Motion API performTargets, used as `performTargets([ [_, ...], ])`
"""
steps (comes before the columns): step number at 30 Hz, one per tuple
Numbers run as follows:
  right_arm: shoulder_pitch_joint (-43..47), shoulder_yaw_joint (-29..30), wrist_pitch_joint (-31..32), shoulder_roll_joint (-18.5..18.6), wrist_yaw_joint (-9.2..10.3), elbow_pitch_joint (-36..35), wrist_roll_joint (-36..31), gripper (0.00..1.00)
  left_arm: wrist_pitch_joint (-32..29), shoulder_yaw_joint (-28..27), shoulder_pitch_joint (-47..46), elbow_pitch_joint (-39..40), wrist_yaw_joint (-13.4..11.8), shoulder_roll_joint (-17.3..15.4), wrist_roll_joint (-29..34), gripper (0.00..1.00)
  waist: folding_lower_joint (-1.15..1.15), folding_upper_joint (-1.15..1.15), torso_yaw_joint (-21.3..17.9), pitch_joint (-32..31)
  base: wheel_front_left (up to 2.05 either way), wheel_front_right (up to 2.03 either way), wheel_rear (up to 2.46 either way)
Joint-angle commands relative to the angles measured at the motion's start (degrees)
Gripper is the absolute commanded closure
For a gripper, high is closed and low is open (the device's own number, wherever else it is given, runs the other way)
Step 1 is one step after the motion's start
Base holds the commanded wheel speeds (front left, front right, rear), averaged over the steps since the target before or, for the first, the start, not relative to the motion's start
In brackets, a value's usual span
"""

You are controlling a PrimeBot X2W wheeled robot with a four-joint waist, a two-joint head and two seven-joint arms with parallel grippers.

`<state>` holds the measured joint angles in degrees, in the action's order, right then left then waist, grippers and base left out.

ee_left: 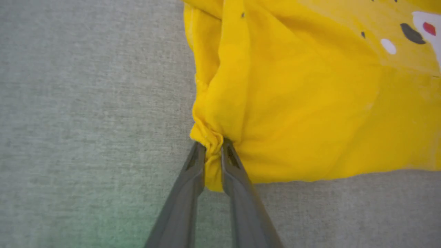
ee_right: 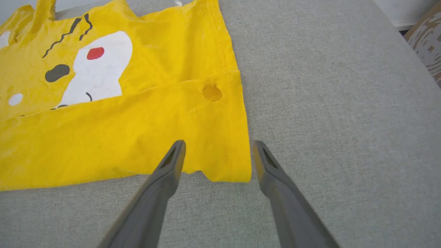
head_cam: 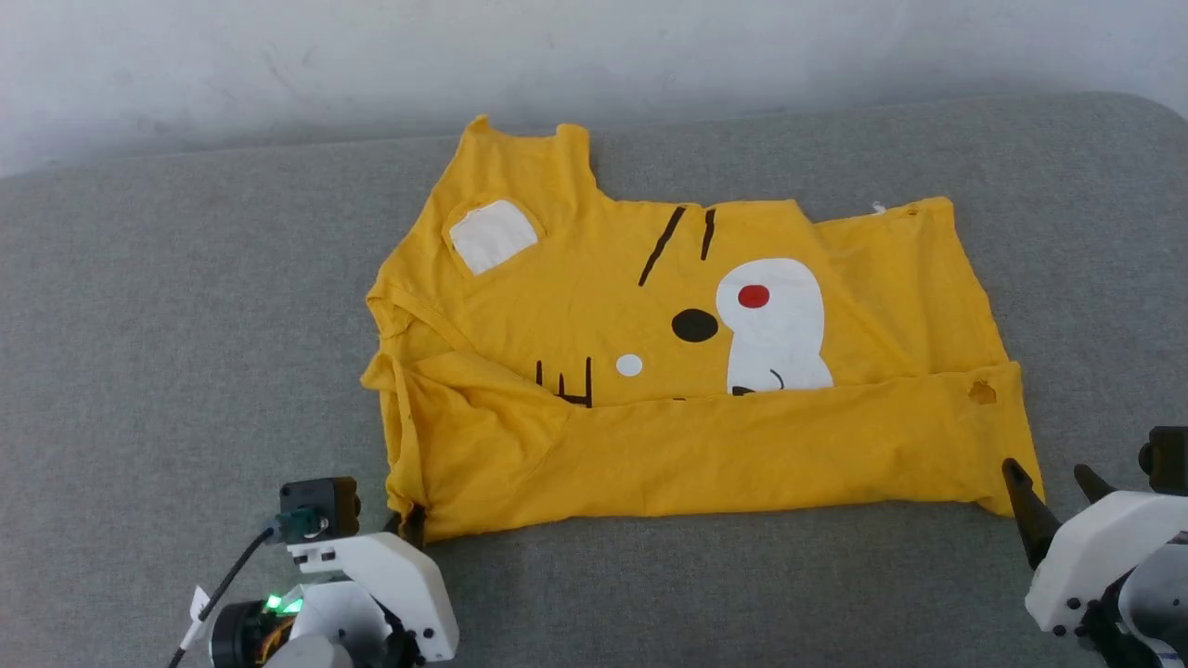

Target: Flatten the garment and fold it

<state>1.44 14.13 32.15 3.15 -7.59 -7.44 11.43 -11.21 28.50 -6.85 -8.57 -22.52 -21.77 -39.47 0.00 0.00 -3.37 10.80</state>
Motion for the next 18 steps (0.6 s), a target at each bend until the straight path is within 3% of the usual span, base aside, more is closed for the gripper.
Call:
performTargets([
  [1,0.1,0.19,0.52,-0.22,0.1,-0.29,-0.49,0.0,-1.83,1.77,1.37,-3.11,0.72,1.31,-1.08,1.0,0.0,0.0,0.32,-0.6,0.0,0.0,0.0],
  [9,-2.13,0.95,4.03,1.05,0.1,4.51,-2.13,0.0,4.59,0.69,0.18,-0.69,0.9,1.64,0.76,1.0,0.0,0.0,2.67,-2.24,0.0,0.0,0.0],
  [18,-8.28,5.58,4.73,1.21,0.1,16.16,-6.59,0.0,5.29,1.49,-1.01,5.45,0.53,0.74,2.63,1.0,0.0,0.0,5.17,0.17,0.0,0.0,0.0],
])
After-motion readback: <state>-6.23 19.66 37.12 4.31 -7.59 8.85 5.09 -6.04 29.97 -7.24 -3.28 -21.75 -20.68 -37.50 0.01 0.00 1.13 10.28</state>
